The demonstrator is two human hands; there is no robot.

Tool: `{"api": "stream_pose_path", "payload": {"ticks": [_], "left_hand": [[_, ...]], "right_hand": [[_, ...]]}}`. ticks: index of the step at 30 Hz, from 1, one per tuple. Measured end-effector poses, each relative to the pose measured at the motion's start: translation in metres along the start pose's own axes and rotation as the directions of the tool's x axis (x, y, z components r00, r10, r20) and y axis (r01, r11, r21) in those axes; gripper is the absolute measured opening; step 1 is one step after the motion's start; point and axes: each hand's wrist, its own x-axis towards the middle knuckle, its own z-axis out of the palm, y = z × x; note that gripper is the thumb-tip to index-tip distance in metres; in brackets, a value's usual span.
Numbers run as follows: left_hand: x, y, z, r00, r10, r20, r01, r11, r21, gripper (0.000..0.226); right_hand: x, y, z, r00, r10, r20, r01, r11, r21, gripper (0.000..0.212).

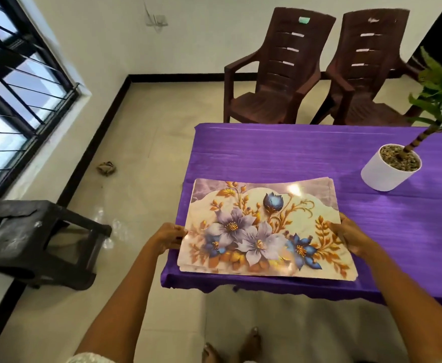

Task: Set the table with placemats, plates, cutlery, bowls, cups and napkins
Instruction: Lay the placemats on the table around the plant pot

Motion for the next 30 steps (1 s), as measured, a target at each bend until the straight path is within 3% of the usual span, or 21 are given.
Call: {"api": "stream_pose_path", "payload": {"ticks": [6,9,12,15,19,21,24,26,30], "left_hand": [[-0.001,-0.010,0.003,0.988,-0.006,-0.157,-0.004,0.998,-0.064,0.005],[0.003,-0.011,0.009,0.958,0.082,-0.274,-0.060,0.995,0.085,0.016],[0.008,-0.010,0.011,0.926,0.145,-0.349,-0.081,0.978,0.191,0.011],[0.013,-0.008,0.009,0.926,0.150,-0.347,-0.087,0.978,0.188,0.011],[0.012,-0.005,0.003,0.964,0.074,-0.254,-0.023,0.979,0.200,0.022],[0.013,-0.004,0.002,0.946,0.143,-0.292,-0.025,0.928,0.371,0.025],[0.010,-0.005,0.012,0.895,0.348,-0.278,-0.170,0.844,0.509,0.028],[0.008,-0.010,0.019,0.871,0.428,-0.242,-0.249,0.807,0.535,0.039],[0.005,-0.010,0.025,0.825,0.441,-0.353,-0.253,0.847,0.468,0.025]], "right_hand": [[0.021,0.003,0.013,0.985,-0.033,-0.172,-0.012,0.967,-0.253,0.029],[0.027,0.007,0.022,0.937,-0.043,-0.348,-0.072,0.948,-0.310,0.018],[0.028,0.015,0.026,0.905,-0.069,-0.420,-0.066,0.952,-0.299,0.027],[0.025,0.018,0.030,0.869,-0.089,-0.486,-0.079,0.946,-0.313,0.032],[0.023,0.012,0.026,0.878,-0.081,-0.472,-0.107,0.927,-0.359,0.030],[0.021,0.008,0.020,0.882,-0.080,-0.464,-0.108,0.925,-0.363,0.022],[0.017,0.004,0.012,0.900,-0.100,-0.424,-0.072,0.926,-0.371,0.014],[0.020,0.003,0.007,0.902,-0.096,-0.421,-0.058,0.939,-0.339,0.017],[0.026,0.011,0.006,0.930,-0.024,-0.367,-0.075,0.965,-0.252,0.019]]}}
